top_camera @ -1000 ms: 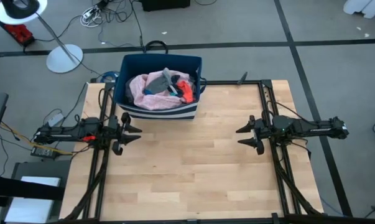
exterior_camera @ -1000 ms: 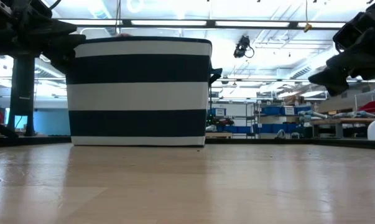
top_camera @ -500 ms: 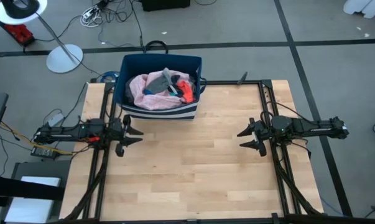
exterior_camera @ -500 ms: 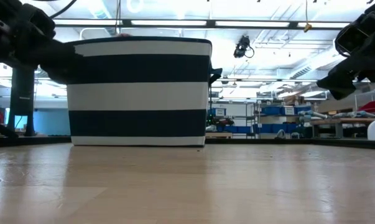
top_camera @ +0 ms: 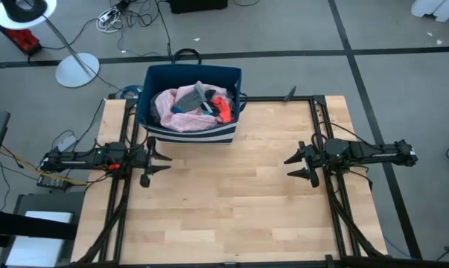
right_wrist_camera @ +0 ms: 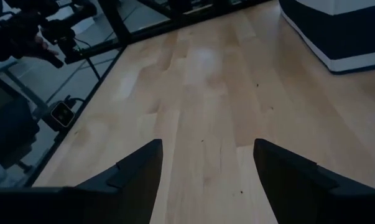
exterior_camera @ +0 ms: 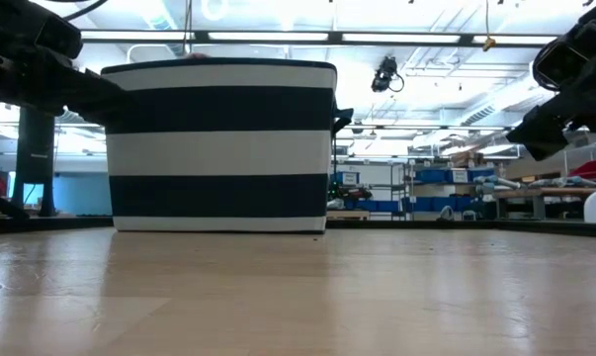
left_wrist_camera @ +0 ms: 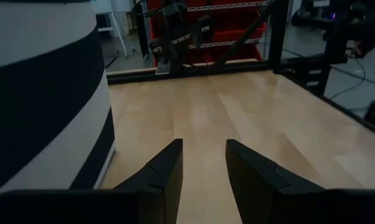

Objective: Sort clothes
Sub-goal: Return to Home Position

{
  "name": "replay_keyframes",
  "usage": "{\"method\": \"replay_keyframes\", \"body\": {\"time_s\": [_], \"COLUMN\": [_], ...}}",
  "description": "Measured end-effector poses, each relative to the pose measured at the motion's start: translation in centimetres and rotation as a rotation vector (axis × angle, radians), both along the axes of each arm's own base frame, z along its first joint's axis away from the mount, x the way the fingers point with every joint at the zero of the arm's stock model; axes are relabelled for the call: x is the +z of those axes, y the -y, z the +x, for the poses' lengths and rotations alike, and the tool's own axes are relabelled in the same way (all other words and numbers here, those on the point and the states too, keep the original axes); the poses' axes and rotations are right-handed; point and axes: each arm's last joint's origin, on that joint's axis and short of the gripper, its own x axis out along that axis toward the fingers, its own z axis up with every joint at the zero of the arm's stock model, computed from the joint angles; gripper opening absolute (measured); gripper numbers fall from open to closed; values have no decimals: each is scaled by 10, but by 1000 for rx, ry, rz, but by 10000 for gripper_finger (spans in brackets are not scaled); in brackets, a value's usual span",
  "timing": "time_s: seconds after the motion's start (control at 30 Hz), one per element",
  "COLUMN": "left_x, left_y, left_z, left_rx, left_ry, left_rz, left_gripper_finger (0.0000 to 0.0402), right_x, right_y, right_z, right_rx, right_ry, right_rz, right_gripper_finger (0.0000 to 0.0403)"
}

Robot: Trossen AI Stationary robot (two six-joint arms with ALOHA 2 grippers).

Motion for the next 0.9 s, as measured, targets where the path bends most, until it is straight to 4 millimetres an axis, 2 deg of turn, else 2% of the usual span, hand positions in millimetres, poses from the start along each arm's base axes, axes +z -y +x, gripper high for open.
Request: {"method": "replay_keyframes", "body": {"time_s": [0.27, 0.6, 0.9], "left_x": [0, 0, 7], "left_y": [0, 0, 0], "left_z": [0, 0, 1], "left_rx": [-2, 4, 6], "left_ry": [0, 0, 80], "left_rz": [29, 65, 62], "left_gripper_finger": [127, 127, 127], "right_x": [-1, -1, 2], "right_y": [0, 0, 1], "right_z": [0, 0, 2], "right_rx": [7, 44, 31], "right_ry": [-4, 15, 66], "right_rz": [-28, -156, -226], "right_gripper_finger": [254, 254, 254]}}
